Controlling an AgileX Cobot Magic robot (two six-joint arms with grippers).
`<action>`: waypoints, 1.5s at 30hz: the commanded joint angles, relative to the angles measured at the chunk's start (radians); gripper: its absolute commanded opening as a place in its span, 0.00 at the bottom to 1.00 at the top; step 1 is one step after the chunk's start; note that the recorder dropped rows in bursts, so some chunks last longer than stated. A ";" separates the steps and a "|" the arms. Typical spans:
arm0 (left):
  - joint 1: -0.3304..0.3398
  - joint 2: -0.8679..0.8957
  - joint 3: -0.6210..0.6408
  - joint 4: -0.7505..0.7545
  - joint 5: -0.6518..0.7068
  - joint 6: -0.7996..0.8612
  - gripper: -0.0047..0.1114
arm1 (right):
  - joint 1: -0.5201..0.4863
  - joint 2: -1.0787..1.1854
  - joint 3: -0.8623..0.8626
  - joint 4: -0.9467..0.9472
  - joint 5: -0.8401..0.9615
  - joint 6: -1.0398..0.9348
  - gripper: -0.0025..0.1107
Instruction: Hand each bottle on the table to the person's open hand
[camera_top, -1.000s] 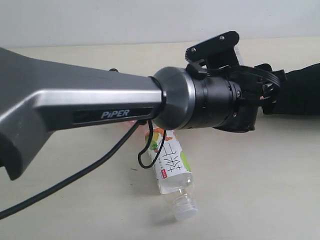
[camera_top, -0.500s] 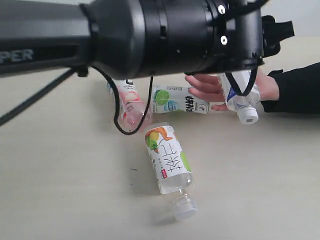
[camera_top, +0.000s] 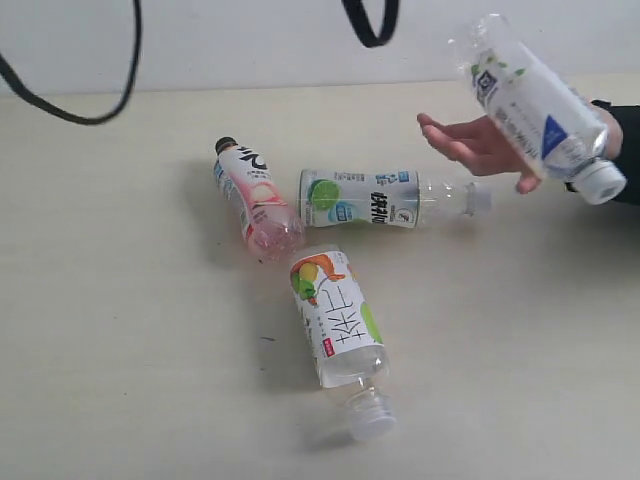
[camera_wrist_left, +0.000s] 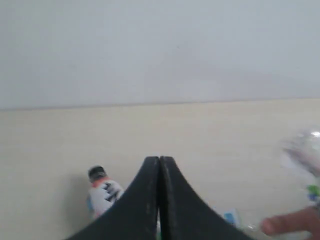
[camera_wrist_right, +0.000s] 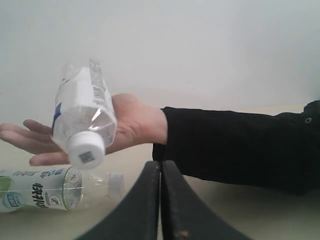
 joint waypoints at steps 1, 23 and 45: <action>-0.027 -0.072 0.143 0.183 0.032 -0.066 0.04 | -0.004 -0.006 0.005 0.000 -0.011 -0.001 0.03; -0.034 -0.945 1.265 0.715 -0.471 -0.829 0.04 | -0.004 -0.006 0.005 0.000 -0.011 -0.001 0.03; -0.034 -1.255 1.407 0.715 -0.640 -0.829 0.04 | -0.004 -0.006 0.005 0.000 -0.011 -0.001 0.03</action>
